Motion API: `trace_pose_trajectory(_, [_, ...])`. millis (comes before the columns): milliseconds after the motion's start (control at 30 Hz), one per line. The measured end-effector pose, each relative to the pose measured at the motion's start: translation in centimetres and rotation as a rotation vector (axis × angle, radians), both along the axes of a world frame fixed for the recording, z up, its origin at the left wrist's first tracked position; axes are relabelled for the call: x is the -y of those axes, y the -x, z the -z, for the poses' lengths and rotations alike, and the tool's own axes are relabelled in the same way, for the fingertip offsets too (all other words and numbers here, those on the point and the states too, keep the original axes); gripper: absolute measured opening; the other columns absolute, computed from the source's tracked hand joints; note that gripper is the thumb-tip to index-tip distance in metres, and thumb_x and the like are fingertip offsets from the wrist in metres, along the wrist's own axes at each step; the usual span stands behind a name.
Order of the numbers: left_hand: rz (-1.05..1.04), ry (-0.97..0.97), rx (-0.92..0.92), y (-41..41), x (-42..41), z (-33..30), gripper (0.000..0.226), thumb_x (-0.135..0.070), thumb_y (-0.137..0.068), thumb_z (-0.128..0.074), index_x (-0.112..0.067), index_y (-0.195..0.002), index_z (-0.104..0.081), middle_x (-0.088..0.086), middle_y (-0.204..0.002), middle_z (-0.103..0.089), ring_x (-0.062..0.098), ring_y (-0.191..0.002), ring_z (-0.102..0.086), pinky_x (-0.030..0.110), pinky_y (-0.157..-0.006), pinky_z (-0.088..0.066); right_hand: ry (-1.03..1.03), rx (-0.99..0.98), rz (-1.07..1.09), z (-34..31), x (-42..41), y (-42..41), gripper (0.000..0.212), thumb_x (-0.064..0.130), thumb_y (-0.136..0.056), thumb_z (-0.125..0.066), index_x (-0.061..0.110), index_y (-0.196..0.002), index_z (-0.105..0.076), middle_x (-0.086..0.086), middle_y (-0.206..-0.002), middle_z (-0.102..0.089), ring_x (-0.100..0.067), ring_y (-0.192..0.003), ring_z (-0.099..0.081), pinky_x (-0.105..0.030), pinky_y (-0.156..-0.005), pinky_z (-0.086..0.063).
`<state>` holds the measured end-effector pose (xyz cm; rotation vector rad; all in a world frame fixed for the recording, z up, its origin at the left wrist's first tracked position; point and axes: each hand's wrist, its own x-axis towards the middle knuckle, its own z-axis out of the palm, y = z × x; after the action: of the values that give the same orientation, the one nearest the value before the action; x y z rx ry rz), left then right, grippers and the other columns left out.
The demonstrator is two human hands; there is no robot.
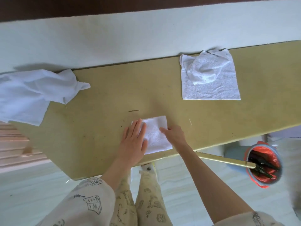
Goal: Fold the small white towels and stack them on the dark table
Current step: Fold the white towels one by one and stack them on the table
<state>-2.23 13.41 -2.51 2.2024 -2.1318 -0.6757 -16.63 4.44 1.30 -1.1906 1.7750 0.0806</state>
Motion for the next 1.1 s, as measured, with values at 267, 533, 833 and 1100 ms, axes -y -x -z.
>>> trace_pose_trajectory(267, [-0.325, -0.037, -0.167, 2.3, -4.2, -3.0, 0.049, -0.018, -0.094, -0.034, -0.014, -0.143, -0.029, 0.001, -0.155, -0.017, 0.016, -0.143, -0.016, 0.03, -0.114, -0.022, -0.049, 0.147, -0.194, -2.9, -1.2, -0.1, 0.031, 0.018, -0.083, -0.064, 0.016, -0.063, -0.041, 0.002, -0.064, -0.041, -0.015, -0.061, -0.04, -0.024, -0.052, -0.027])
trace_pose_trajectory(533, [-1.06, 0.102, -0.479, 1.8, -18.1, -8.4, 0.043, -0.02, -0.097, -0.041, -0.016, -0.139, -0.036, 0.004, -0.143, -0.039, 0.017, -0.134, -0.034, 0.023, -0.106, -0.026, 0.271, 0.292, -0.778, -9.1, -8.9, -6.0, 0.024, 0.007, -0.081, -0.057, 0.015, -0.066, -0.041, 0.006, -0.061, -0.043, -0.008, -0.053, -0.037, -0.017, -0.047, -0.027])
trace_pose_trajectory(833, [-1.731, 0.311, -0.499, 5.9, -43.8, -15.4, 0.03, -0.017, -0.097, -0.043, -0.013, -0.124, -0.055, 0.001, -0.126, -0.059, 0.018, -0.114, -0.055, 0.012, -0.084, -0.032, 0.352, 0.592, -1.365, -15.8, -32.3, -13.2, 0.012, 0.007, -0.08, -0.063, 0.007, -0.091, -0.057, -0.001, -0.08, -0.057, -0.02, -0.078, -0.052, -0.024, -0.063, -0.029])
trace_pose_trajectory(1100, [-2.249, 1.014, -1.09, 18.2, -69.0, -20.5, 0.034, -0.032, -0.097, -0.043, -0.009, -0.119, -0.055, 0.008, -0.116, -0.061, 0.022, -0.099, -0.058, 0.03, -0.082, -0.046, -0.325, 0.843, -1.485, -21.8, -61.7, -8.0, 0.034, 0.002, -0.079, -0.069, 0.001, -0.111, -0.06, -0.009, -0.094, -0.068, -0.022, -0.083, -0.063, -0.029, -0.074, -0.049])
